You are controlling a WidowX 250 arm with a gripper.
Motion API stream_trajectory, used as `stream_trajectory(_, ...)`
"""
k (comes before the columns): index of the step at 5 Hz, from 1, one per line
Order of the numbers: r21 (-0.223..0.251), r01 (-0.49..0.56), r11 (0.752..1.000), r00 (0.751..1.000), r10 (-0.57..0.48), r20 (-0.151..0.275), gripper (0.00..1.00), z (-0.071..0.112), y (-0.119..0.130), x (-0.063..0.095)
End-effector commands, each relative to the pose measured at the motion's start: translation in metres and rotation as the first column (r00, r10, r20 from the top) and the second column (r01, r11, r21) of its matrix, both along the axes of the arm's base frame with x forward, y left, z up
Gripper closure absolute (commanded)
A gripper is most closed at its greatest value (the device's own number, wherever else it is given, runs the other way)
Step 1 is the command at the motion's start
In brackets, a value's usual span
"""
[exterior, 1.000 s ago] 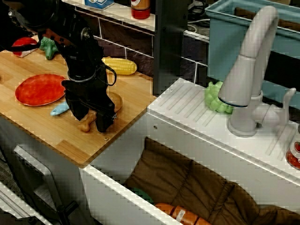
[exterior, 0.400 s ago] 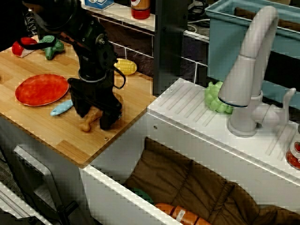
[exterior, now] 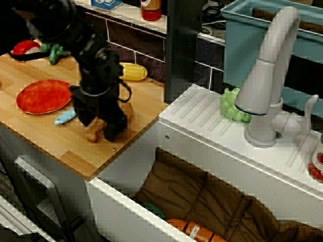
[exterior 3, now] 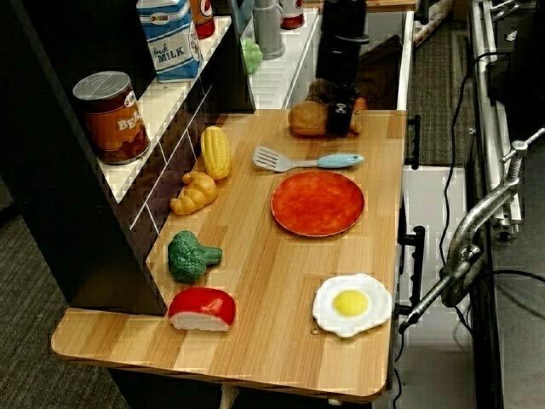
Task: Put chicken on plate
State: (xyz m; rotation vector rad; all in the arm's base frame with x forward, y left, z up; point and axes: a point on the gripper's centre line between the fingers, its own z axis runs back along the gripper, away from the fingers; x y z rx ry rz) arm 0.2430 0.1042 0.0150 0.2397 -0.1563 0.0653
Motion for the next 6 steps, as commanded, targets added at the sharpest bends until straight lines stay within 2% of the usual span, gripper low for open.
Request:
stream_trajectory(1,-0.021,0.002,1.000,0.997,-0.004,-0.076,1.00,-0.003,0.003,-0.012)
stream_trajectory(2,-0.056,0.026,0.998,0.999,-0.028,-0.044,1.00,0.006,0.004,-0.023)
stream_trajectory(3,-0.097,0.079,0.992,0.997,-0.078,0.010,1.00,0.020,0.008,-0.041)
stream_trajectory(4,-0.102,0.115,0.988,0.991,-0.107,0.080,1.00,0.027,0.009,-0.057)
stream_trajectory(5,-0.126,0.080,0.989,0.996,-0.074,0.052,1.00,0.035,0.012,-0.041)
stream_trajectory(6,-0.235,-0.125,0.964,0.991,0.107,-0.085,1.00,0.060,0.037,0.008)
